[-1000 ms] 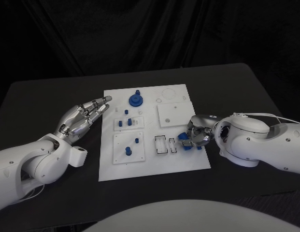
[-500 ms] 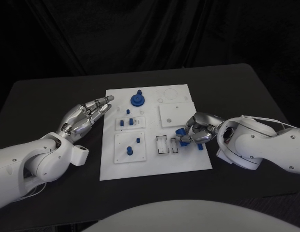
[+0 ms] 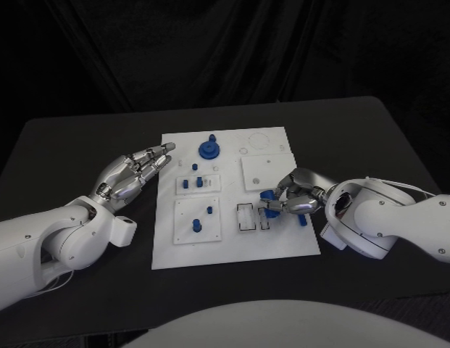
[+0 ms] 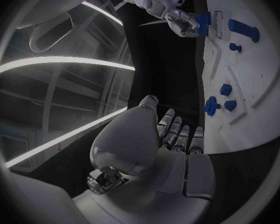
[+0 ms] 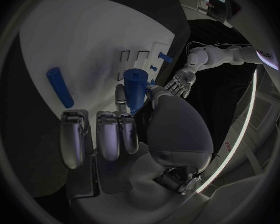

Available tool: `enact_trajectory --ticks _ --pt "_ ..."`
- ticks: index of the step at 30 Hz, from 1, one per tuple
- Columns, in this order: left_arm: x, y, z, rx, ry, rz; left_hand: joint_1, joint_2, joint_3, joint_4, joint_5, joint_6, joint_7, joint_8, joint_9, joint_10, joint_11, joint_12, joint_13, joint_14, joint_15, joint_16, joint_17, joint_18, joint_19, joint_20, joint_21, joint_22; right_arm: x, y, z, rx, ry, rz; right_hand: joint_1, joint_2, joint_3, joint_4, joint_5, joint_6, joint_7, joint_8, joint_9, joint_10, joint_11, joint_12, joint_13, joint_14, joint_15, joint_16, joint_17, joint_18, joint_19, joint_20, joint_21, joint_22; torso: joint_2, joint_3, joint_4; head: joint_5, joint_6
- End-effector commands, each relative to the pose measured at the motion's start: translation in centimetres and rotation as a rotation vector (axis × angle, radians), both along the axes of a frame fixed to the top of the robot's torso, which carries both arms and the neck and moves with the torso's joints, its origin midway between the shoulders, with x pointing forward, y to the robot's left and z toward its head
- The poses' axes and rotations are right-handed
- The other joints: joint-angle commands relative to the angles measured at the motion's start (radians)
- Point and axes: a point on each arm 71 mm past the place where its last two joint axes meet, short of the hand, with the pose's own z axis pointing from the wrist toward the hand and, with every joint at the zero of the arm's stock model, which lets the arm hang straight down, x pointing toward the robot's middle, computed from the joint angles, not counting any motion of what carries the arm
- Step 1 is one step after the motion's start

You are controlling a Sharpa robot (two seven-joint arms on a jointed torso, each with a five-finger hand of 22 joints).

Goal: Assemble the parts on the task board

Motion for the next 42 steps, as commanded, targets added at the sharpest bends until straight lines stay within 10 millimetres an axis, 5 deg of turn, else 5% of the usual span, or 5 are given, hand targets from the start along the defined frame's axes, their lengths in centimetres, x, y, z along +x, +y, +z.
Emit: enact_trajectory --ticks 1,15,31,36,42 --pt "-0.2 -0.1 0.9 -0.079 -0.104 -0.012 0.008 0.001 0.008 0.001 0.003 -0.008 0.005 -0.001 -0.001 -0.001 0.009 -0.004 0.000 0.000 0.009 0.004 0.001 0.007 0.001 0.009 -0.003 -0.001 -0.2 0.6 -0.2 0.045 0.043 -0.015 0.016 0.044 0.060 -0.051 -0.022 0.000 -0.012 0.003 0.030 0.102 -0.003 0.003 0.263 0.105 -0.003 0.003 0.263 -0.016 0.089 -0.005 -0.001 0.253 0.001 0.0000 0.0013 0.001 0.000" --pt "-0.2 -0.1 0.8 -0.077 -0.100 -0.014 0.009 0.001 0.009 -0.001 0.004 -0.008 0.006 -0.002 -0.001 -0.001 0.011 -0.003 0.000 0.002 0.012 0.010 0.003 0.010 0.001 0.014 -0.003 -0.001 -0.2 2.3 -0.6 0.045 0.082 0.023 0.004 0.048 0.057 -0.044 -0.051 -0.008 -0.009 0.002 0.034 0.102 0.000 0.003 0.263 0.105 -0.001 0.003 0.263 -0.014 0.086 -0.003 -0.008 0.251 0.001 -0.0006 0.0006 0.009 0.000" --pt "-0.2 0.2 0.8 -0.073 -0.092 -0.013 0.010 0.001 0.010 -0.001 0.004 -0.006 0.008 -0.001 0.000 0.000 0.013 -0.001 0.001 0.004 0.014 0.014 0.003 0.011 0.001 0.018 -0.003 -0.001 -0.3 3.0 -1.5 -0.001 0.141 0.063 -0.077 0.052 -0.007 -0.004 -0.229 -0.040 0.010 -0.018 0.037 0.102 0.017 0.003 0.263 0.105 0.014 0.002 0.262 -0.009 0.076 0.010 -0.025 0.244 0.001 -0.0017 0.0016 0.021 0.000" --pt "-0.2 0.2 0.8 -0.071 -0.090 -0.014 0.010 0.001 0.010 -0.001 0.004 -0.006 0.008 -0.001 0.000 0.000 0.013 -0.001 0.001 0.004 0.014 0.014 0.003 0.011 0.001 0.018 -0.003 -0.001 -0.3 3.0 -1.6 -0.015 0.143 0.066 -0.131 0.065 -0.048 -0.002 -0.336 -0.039 0.011 -0.021 0.035 0.102 0.019 0.003 0.263 0.104 0.016 0.000 0.257 -0.008 0.074 0.014 -0.029 0.242 0.001 0.0001 -0.0010 0.026 0.000" --pt "-0.2 0.1 0.7 -0.071 -0.087 -0.017 0.010 0.001 0.011 -0.002 0.005 -0.003 0.009 0.000 0.000 0.001 0.014 0.000 0.001 0.005 0.015 0.015 0.004 0.012 0.001 0.020 -0.003 -0.001 -0.3 2.9 -1.7 -0.029 0.153 0.064 -0.155 0.075 -0.070 -0.001 -0.373 -0.040 0.012 -0.023 0.035 0.102 0.019 0.003 0.263 0.103 0.016 -0.002 0.252 -0.007 0.072 0.014 -0.033 0.240 0.001 -0.0003 0.0005 0.024 0.000"
